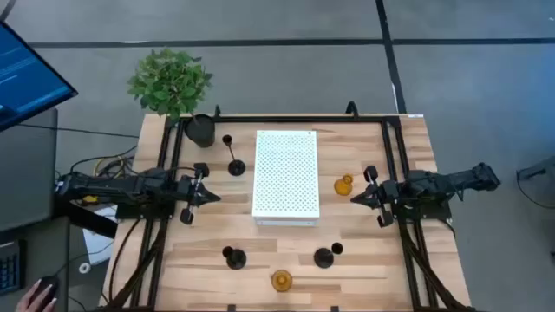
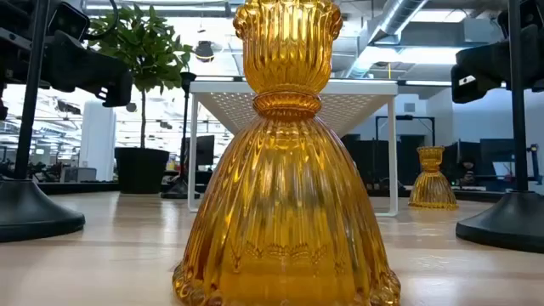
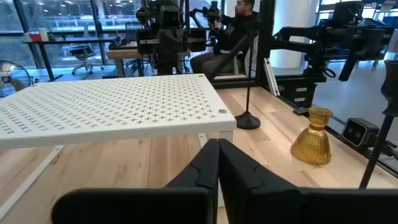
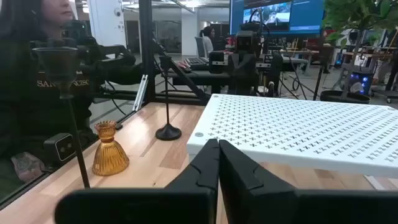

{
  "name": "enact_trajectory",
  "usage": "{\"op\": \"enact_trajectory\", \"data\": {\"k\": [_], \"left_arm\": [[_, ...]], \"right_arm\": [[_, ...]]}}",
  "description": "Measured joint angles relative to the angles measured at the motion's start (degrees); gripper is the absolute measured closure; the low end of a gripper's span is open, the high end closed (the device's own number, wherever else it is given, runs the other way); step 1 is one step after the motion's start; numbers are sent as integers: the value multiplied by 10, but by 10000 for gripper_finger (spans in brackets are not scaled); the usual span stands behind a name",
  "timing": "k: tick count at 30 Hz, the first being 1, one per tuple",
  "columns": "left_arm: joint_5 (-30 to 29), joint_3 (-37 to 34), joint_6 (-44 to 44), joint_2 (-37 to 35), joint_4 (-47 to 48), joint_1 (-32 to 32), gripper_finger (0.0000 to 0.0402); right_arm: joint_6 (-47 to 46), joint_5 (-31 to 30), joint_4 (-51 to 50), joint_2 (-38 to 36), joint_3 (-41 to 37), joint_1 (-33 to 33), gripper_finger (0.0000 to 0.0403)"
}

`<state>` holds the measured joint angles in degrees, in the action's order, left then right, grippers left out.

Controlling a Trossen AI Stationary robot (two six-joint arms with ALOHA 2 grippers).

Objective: Pick & Place candle stick holders

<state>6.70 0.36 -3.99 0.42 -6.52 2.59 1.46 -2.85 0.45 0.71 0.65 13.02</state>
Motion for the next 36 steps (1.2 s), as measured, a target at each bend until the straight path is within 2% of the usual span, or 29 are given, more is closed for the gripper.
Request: {"op": "enact_trajectory", "data": {"k": [36], "left_arm": [[0,0,0,0,0,0,394]], "right_arm": [[0,0,0,0,0,0,403]]}}
